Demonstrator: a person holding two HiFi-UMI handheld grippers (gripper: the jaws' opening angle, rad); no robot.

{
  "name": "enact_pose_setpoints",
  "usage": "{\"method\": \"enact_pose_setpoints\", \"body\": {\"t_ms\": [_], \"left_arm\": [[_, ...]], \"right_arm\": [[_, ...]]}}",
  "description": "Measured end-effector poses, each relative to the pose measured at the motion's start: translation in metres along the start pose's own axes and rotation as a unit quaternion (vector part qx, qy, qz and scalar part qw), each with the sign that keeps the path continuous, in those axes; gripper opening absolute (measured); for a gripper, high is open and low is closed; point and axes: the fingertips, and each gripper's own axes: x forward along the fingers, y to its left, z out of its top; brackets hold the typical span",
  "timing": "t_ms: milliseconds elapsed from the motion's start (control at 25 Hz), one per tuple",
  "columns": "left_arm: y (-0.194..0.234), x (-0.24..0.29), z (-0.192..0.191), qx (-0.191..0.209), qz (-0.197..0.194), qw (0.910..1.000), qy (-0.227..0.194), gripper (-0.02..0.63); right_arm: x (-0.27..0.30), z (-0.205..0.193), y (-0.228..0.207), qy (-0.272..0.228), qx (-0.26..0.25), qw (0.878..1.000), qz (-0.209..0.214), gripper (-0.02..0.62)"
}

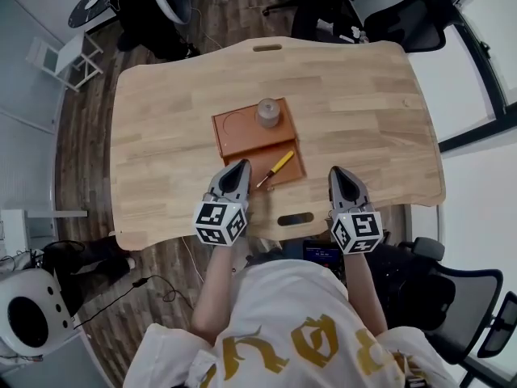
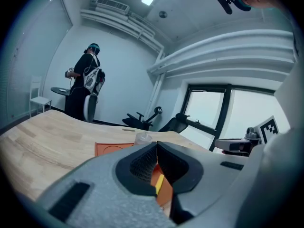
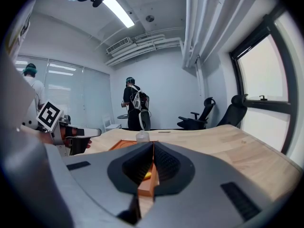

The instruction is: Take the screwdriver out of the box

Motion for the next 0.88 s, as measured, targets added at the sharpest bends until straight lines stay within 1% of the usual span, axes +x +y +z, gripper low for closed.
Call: {"method": "enact_pose_setpoints", "body": {"t_ms": [280,560,680,880], "left_arm": [[0.0,0.017,0.0,0.018,-0.002,0.9998,0.013,0.011],[0.007,0.035,-0.01,0.019,0.004,0.9994,0.029,0.011],[0.009,0.044,-0.02,0.022,-0.002,0.9986,0.048,0.011],[0.006,0.062,-0.041,0.011,-0.034,0.9943,0.101,0.011]], "right_arm": [[0.018,0.003,-0.008,-0.009,0.004,1.0,0.007,0.012],[0.034,-0.004,-0.02,-0.002,0.009,1.0,0.01,0.011],[0.045,-0.009,-0.022,0.005,0.01,1.0,0.015,0.011],[0.062,-0.016,-0.022,0.024,0.006,0.999,0.026,0.011]]}}
